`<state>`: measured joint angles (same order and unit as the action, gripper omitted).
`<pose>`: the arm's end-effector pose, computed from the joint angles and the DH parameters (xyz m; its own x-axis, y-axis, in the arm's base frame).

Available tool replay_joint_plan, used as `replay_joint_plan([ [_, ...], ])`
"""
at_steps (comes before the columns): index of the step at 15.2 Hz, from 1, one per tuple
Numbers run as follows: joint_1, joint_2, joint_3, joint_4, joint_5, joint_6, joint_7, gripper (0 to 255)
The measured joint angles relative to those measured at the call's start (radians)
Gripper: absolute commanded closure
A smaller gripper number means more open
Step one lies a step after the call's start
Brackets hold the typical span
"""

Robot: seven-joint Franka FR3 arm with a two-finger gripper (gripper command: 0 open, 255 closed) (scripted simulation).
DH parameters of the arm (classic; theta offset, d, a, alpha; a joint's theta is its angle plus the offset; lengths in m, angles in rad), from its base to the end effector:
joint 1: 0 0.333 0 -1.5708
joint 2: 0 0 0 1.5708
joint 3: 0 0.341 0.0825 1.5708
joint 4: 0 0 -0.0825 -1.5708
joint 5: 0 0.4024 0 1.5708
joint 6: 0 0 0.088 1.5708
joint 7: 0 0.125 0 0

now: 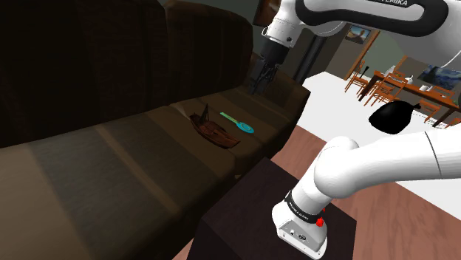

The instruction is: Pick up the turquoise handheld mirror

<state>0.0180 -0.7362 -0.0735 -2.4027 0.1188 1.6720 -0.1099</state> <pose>0.3295 -0.0096 0.5610 0.9980 0.0597 0.0211 0.0624 -0.9842 -0.1655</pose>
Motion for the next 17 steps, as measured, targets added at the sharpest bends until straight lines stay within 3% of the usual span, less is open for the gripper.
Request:
replay_joint_plan([
  [2, -0.003, 0.007, -0.006, -0.005, -0.005, 0.010, -0.007, 0],
  [7, -0.028, 0.094, -0.050, -0.052, -0.045, 0.134, -0.066, 0],
  [17, -0.071, 0.380, -0.153, -0.032, -0.097, 0.385, -0.192, 0],
])
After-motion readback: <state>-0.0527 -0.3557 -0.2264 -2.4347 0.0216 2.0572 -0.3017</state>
